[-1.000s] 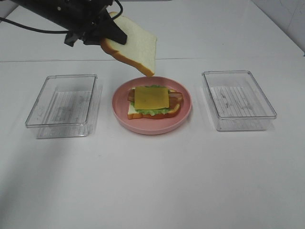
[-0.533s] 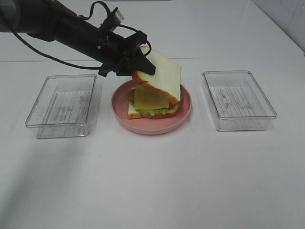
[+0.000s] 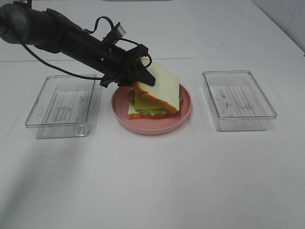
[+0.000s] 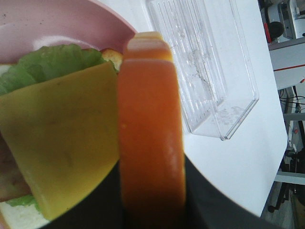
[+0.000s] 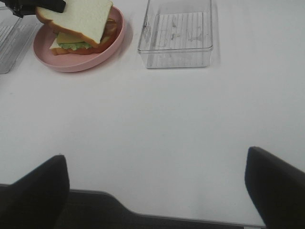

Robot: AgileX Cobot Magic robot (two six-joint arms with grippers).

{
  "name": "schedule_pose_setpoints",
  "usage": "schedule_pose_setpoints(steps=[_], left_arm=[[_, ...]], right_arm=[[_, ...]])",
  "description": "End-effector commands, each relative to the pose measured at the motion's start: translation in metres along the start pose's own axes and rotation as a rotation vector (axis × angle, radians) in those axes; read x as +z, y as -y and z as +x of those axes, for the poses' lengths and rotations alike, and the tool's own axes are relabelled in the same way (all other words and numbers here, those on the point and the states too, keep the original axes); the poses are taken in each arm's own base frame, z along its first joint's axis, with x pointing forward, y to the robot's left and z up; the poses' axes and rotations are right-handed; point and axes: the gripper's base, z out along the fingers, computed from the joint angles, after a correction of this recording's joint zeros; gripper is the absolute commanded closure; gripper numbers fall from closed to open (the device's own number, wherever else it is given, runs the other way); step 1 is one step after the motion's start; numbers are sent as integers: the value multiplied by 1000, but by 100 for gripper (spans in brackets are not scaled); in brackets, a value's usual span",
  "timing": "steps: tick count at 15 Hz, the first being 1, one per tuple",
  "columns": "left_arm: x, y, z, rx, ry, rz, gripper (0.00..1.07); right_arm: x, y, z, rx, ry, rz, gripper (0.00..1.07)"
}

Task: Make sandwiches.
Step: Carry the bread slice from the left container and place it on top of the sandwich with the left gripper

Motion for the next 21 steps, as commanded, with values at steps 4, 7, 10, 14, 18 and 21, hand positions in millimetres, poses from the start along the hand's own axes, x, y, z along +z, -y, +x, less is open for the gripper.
schedule_pose_setpoints(steps=[4,7,10,14,18,21], left_arm=[[2,2,0,-12,9,8,77],[1,2,-2,-24,22,0,54],[0,-3,1,-56,-11,-49,43],[-14,10,-5,7,7,-88,29],[-28,16,-16,23,-44,-221,24],[-42,27,-25,47,-81,-287,24]], right_arm=[[-1,0,2,-1,29,1,11],[-1,0,2,-1,29,1,11],[-1,0,2,-1,29,1,11],[-1,0,2,-1,29,1,11],[-1,0,2,-1,29,1,11],[-1,0,2,-1,29,1,11]])
